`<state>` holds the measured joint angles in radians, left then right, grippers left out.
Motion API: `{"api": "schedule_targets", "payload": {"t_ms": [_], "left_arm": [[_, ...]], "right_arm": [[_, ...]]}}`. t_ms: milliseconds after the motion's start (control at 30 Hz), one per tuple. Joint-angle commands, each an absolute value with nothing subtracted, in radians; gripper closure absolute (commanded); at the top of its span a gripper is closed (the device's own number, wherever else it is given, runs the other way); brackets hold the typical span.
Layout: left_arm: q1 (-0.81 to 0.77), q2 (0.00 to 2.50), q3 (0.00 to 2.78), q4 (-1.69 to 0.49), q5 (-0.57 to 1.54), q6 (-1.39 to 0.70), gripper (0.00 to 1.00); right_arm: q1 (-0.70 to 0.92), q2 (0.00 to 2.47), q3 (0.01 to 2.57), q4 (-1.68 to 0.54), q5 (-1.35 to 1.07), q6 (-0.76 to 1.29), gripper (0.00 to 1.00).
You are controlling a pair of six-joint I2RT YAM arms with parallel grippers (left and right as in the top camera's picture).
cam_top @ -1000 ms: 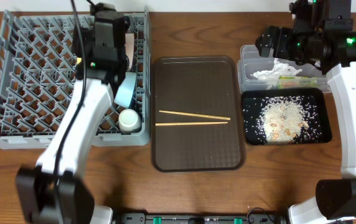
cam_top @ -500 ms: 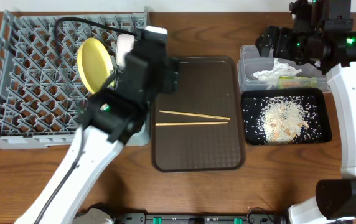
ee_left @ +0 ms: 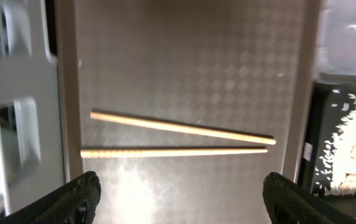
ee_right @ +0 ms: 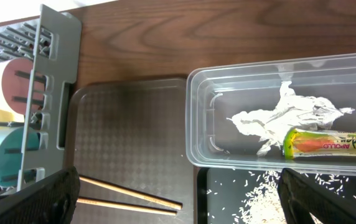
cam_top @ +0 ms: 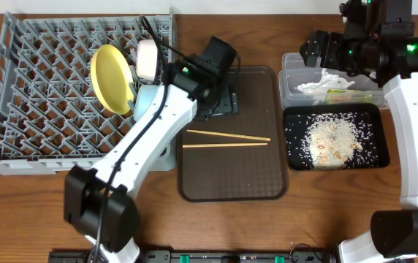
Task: Sort waste into correct bins and load items into the dishwasher
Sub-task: 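Open the left gripper and move it back to the chopsticks, then grasp one wooden chopstick with the left gripper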
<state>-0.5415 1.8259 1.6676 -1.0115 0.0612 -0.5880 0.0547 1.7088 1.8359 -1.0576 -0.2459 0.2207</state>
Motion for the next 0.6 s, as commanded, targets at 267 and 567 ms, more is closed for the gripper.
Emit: {"api": "schedule_targets", "payload": {"t_ms": [267,567], "left_arm": [[-0.591,2.012,1.688,-0.925,0.068,-0.910,0.24],[-0.596,2.125,1.682,-0.926,0.067,-1.125,0.35]], "right_arm": [[0.059,1.715,1.836,-1.058,-0.243,0.228,0.01],[0.059,1.715,1.836,-1.059,-0.243,0.228,0.01]]}}
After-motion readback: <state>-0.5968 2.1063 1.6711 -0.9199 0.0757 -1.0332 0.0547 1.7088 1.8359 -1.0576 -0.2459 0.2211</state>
